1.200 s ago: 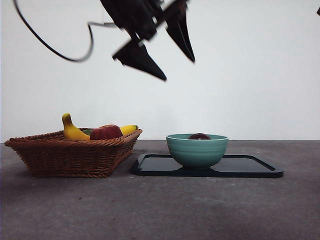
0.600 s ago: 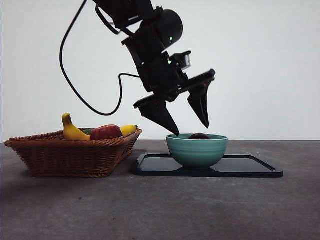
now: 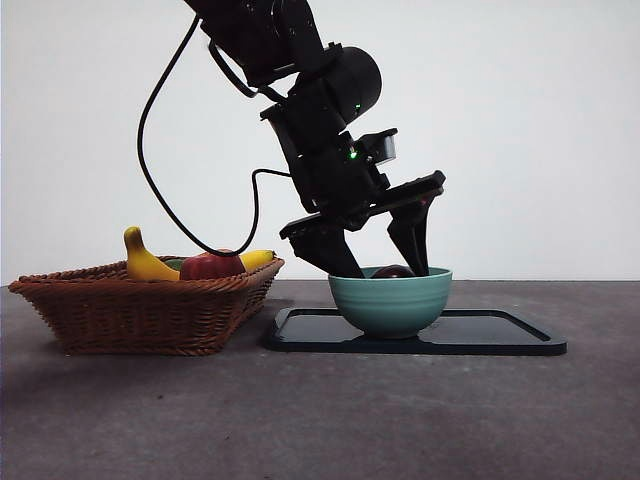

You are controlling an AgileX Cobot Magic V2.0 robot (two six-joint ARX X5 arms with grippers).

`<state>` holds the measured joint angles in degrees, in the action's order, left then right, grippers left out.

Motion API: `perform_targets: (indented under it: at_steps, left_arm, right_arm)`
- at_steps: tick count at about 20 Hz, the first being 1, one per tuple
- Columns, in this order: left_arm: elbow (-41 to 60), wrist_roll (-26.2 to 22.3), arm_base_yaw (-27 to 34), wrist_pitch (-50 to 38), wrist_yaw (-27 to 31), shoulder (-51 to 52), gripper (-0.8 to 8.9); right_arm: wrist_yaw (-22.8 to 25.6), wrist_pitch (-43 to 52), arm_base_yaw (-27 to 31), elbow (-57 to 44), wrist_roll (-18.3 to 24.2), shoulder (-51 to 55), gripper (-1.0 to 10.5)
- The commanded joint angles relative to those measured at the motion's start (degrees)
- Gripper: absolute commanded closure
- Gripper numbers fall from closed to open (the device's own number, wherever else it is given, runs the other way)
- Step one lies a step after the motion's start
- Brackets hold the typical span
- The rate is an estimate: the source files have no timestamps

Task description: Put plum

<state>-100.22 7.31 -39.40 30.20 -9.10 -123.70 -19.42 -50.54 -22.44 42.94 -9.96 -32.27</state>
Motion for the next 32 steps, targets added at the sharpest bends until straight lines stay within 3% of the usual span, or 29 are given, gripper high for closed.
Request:
perform_targets:
  at_steps: [1, 7, 11, 16, 24, 32]
  left_arm:
    - [-1.6, -0.7, -0.7, -0.1, 0.3, -2.0, 4.48]
    - [-1.6, -0.8, -1.4, 0.2, 0.4, -3.4, 4.55]
    - [-1.7, -1.9, -2.2, -0.7, 0.8, -3.4, 6.24]
    - [-3.4, -2.3, -2.1, 0.7, 0.8, -2.1, 6.41]
    - [-24.2, -5.4, -1.4, 15.9, 0.7, 0.5, 6.41]
    - [-24.2, -8.1, 5.7, 27.3, 0.8, 17.1, 6.42]
  right_arm:
    - [0.0, 0.3, -0.3, 0.4, -0.5, -0.2, 7.6]
    - [0.4, 0.3, -0.3, 0.4, -0.5, -0.2, 7.6]
    - [0.5, 0.3, -0.3, 0.4, -0.5, -0.2, 7.6]
    - [1.9, 0.3, -0.3, 0.4, -0.5, -0.2, 7.6]
    - [1.9, 0.3, -0.3, 0.4, -0.5, -0.2, 7.6]
    - [1.9, 0.4, -0.3, 0.4, -0.4, -0.2, 7.6]
